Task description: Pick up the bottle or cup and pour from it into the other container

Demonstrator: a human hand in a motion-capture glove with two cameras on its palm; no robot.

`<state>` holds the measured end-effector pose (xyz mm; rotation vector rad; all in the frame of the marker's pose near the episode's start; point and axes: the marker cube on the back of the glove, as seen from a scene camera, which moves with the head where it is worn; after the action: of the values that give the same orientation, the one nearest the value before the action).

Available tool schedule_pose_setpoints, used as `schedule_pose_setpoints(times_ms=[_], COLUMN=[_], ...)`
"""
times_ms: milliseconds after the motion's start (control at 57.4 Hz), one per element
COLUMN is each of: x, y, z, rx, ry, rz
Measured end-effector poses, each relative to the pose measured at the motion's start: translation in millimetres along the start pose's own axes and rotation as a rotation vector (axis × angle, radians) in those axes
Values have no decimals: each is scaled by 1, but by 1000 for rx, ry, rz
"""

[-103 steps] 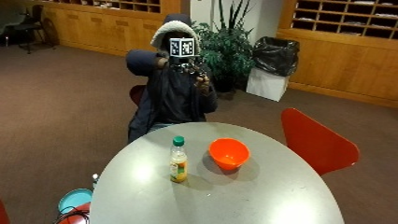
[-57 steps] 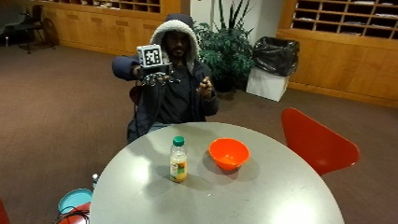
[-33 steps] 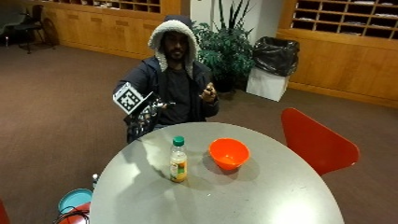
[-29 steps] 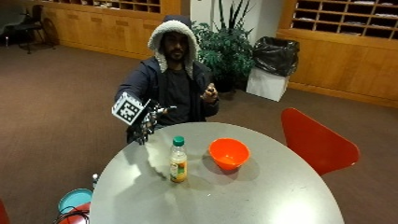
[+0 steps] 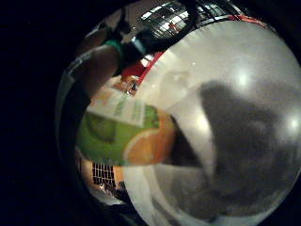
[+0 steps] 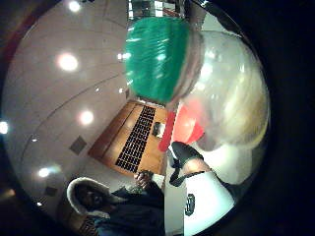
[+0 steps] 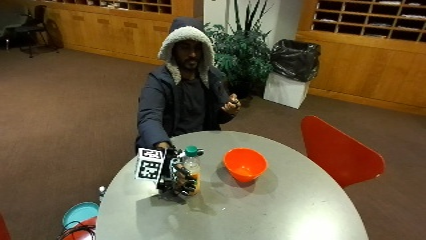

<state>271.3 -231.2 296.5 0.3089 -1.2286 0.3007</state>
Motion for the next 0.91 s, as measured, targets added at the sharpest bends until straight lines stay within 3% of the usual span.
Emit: schedule_pose_setpoints(times_ms=[453, 540, 592, 627, 679, 749, 836, 906], x=[10, 6, 1, -7, -26, -51, -93, -127], y=[-9, -5, -7, -7, -7, -6, -5, -9], z=[10, 7, 4, 0, -6, -16, -28, -32], rx=[40, 79, 109, 125, 127, 118, 115, 140], ry=[-111, -146, -165, -173, -167, -130, -112, -72], rz=[-2, -61, -204, -217, -122, -269, -199, -260])
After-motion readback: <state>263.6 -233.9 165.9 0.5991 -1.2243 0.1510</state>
